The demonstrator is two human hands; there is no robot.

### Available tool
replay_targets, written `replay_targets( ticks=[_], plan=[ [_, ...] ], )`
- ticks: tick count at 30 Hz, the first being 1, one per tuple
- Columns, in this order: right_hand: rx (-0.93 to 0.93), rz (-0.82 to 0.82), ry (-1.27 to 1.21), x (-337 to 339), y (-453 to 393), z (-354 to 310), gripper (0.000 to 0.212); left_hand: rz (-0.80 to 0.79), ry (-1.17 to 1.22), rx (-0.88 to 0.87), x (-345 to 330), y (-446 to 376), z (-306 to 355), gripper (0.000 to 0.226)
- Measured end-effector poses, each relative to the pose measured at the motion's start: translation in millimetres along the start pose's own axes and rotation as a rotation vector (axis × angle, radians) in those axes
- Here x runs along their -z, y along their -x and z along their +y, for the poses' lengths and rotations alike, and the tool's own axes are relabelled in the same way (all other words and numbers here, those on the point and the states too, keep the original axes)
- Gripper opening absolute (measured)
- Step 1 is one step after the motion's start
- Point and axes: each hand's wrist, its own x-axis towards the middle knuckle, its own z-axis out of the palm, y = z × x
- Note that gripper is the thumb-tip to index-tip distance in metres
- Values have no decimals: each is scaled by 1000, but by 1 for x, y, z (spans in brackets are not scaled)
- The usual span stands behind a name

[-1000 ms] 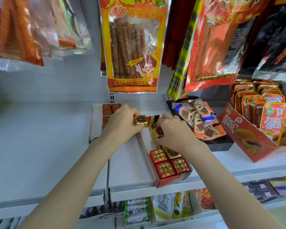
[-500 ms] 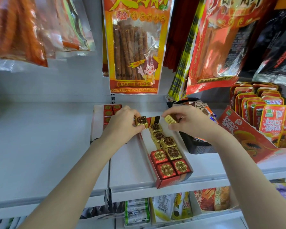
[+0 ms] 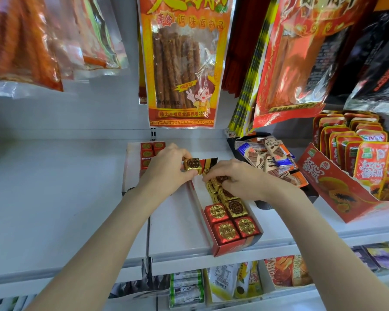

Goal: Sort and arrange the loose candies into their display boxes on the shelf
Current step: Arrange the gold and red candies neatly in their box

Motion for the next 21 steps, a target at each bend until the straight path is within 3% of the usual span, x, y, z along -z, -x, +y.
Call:
replay_targets(
  ticks=[7,15,21],
  plan=[
    [-3,46,161,-9,1,-6,45,-3,6,12,0,1,1,32],
    [-26,37,131,-8,3,-8,43,0,-5,14,-1,0,2,31],
    [-3,70,-31,1,8,0,55,7,9,-13,-1,-1,2,33]
  ],
)
